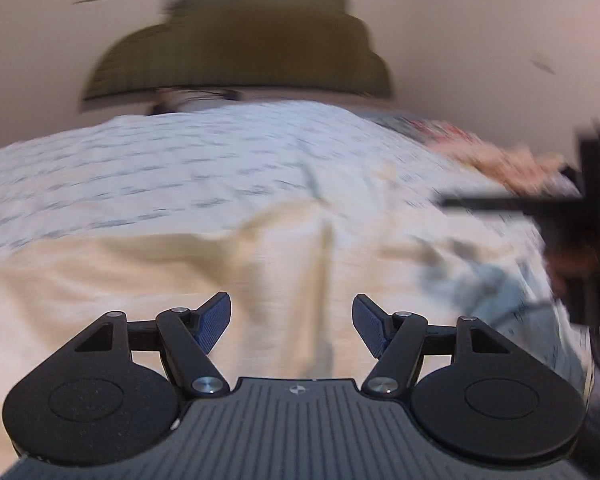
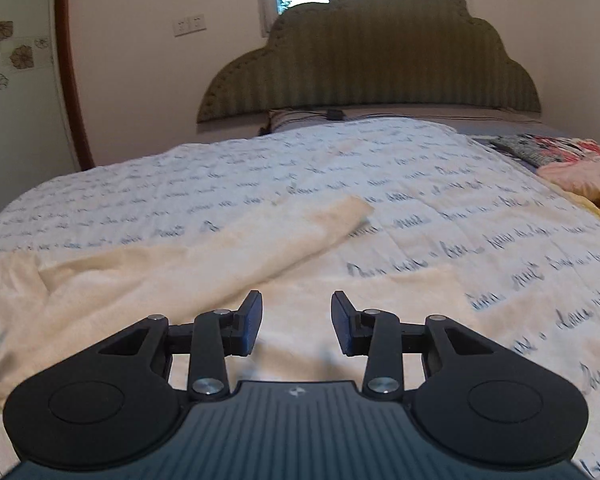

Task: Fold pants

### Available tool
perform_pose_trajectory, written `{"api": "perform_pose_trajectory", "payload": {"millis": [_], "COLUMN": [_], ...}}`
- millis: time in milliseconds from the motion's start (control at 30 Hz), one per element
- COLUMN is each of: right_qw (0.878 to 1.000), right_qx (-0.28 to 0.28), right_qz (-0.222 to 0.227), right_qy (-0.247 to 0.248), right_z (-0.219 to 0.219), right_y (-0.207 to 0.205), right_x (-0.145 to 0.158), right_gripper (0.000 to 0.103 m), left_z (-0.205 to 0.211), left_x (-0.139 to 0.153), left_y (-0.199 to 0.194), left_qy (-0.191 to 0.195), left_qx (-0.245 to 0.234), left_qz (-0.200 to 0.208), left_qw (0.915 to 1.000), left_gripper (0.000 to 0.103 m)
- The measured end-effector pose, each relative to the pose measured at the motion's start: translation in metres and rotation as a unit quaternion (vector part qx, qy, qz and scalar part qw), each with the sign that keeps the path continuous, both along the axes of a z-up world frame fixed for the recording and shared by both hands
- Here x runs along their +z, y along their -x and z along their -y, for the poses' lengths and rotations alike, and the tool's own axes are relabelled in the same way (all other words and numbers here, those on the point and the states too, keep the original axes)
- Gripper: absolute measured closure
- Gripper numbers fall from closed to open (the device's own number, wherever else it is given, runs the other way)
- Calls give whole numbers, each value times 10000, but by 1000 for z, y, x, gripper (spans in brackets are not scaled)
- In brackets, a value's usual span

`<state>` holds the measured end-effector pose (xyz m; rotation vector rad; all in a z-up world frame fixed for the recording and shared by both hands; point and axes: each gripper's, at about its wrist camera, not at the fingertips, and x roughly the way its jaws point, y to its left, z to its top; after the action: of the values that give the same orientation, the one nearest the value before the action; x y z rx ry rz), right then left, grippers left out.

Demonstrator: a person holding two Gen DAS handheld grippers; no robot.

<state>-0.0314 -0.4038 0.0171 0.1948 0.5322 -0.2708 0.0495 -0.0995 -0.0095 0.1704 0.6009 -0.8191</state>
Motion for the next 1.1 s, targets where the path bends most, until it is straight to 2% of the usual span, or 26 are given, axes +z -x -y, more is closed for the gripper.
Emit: {"api": "perform_pose_trajectory", "payload": {"millis": [133,267,367,433,467,500,533,567,633,700,733,767,800,900,1000,1100], "right_qw": [9993,9990,9946,9868,9850,9847,9836,9819,9772,9768,9788,9813,9823,9878,9915,9906], "right_qx": [348,159,-334,-780,-816,-758,-752,-784,-881,-833,-716,-601,-624,-728,-923,-1163], "right_qz": [-25,-413,-971,-1383,-1482,-1542,-1627,-1724,-1923,-1948,-1875,-1785,-1722,-1372,-898,-326], "right_qy": [143,-111,-155,-313,-334,-275,-189,-95,167,318,400,401,382,63,-166,-637], "right_z": [-11,-1,11,15,14,11,8,6,2,-2,-3,-2,1,16,32,54], "right_y": [-68,-141,-189,-213,-221,-229,-236,-243,-254,-256,-255,-252,-248,-226,-190,-138], "right_x": [12,5,-10,-18,-20,-23,-26,-29,-36,-37,-35,-33,-30,-21,-7,7], "right_gripper": [65,65,65,65,65,64,53,48,45,45,49,57,74,89,93,94], "left_z": [39,52,46,41,41,44,46,46,47,49,49,49,51,51,47,45], "left_x": [-31,-55,-66,-67,-66,-63,-61,-56,-50,-45,-43,-42,-36,-34,-33,-31], "left_y": [16,17,10,8,9,11,14,15,19,22,24,24,25,24,24,23], "left_qy": [-366,-443,-257,-27,51,90,110,120,137,166,180,193,205,263,350,398], "left_qx": [-698,-899,-884,-856,-849,-853,-857,-862,-860,-864,-865,-863,-856,-842,-798,-681], "left_qz": [303,390,230,53,-19,-46,-42,-21,1,-14,-23,-27,-23,-36,-48,-50], "left_qw": [9964,9942,9955,9963,9964,9963,9963,9962,9962,9961,9961,9961,9961,9961,9962,9969], "left_gripper": [32,32,32,31,30,29,29,28,26,24,24,24,24,24,26,28]}}
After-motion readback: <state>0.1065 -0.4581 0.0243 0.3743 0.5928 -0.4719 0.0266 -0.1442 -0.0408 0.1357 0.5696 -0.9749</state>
